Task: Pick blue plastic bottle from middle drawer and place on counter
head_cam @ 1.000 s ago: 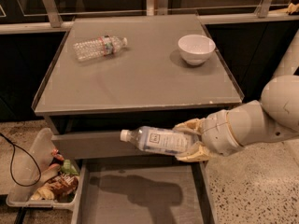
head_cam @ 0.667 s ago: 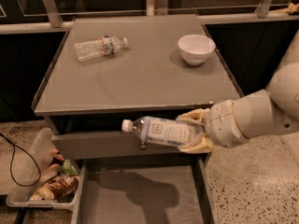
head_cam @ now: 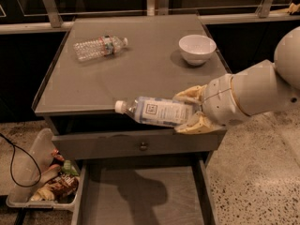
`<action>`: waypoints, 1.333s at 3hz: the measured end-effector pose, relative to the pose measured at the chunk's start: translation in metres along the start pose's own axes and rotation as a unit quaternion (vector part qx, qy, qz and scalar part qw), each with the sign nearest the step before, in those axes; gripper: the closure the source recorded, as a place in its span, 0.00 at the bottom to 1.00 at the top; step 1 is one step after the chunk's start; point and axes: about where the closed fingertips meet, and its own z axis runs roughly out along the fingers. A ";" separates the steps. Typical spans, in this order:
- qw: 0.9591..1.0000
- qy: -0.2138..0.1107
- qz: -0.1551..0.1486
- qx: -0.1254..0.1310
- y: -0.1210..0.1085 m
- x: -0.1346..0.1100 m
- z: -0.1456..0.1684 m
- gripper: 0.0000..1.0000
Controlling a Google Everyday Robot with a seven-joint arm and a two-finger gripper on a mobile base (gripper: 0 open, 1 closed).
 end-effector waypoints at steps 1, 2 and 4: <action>1.000 -0.011 0.019 0.012 -0.025 -0.008 0.003 1.00; 0.997 -0.034 0.066 0.034 -0.072 -0.015 0.015 1.00; 0.984 -0.042 0.155 0.076 -0.137 -0.010 0.048 1.00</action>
Offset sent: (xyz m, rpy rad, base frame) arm 0.1302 0.0294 0.0357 0.2355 0.0633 -0.2299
